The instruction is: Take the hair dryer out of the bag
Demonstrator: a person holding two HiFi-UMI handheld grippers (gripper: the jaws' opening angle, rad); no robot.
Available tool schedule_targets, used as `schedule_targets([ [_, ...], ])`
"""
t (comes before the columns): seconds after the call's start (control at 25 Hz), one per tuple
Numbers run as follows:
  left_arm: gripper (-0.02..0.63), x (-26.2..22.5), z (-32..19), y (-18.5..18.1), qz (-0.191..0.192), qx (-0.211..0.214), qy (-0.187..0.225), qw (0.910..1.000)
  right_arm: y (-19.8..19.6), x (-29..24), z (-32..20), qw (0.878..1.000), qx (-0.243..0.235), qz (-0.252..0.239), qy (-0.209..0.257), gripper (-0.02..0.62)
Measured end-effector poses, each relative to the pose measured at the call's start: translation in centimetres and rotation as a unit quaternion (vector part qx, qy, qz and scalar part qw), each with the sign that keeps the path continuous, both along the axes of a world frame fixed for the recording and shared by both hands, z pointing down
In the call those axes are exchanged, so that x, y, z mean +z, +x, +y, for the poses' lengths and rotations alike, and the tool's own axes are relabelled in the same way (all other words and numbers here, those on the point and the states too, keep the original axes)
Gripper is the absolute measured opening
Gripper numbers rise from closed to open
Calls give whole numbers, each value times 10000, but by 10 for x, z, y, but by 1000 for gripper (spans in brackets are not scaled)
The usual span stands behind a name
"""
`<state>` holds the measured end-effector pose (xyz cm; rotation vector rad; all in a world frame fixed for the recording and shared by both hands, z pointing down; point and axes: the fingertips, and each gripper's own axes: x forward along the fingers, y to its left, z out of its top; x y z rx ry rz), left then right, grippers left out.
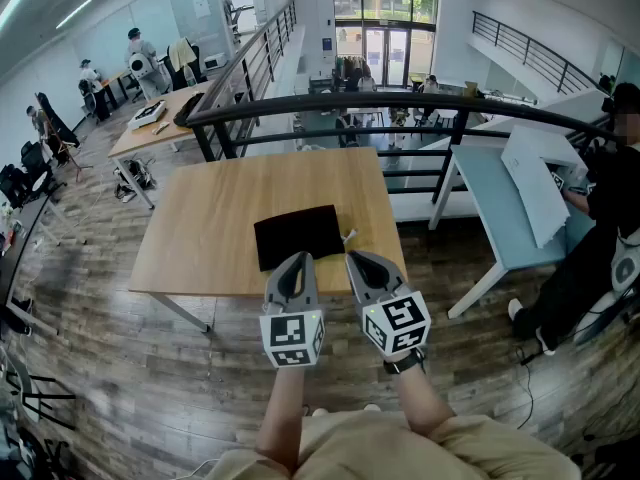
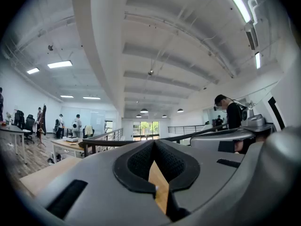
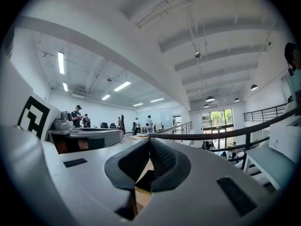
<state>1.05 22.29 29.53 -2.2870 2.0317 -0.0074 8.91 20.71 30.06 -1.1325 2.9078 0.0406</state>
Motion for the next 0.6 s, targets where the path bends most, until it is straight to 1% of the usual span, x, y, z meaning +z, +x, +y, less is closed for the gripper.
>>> schedule_targets([
  [0.24, 14, 9, 7, 14, 51, -21, -41, 10000, 16, 8, 9, 10000, -21, -29, -22, 12],
  [0.4, 14, 8, 13, 27, 60, -37, -50, 10000, 30, 8, 16, 9997, -49, -227, -74, 12],
  [0.6, 14, 13, 18, 53, 71, -12, -96, 9999, 56, 13, 23, 9996, -21, -250, -135, 12],
])
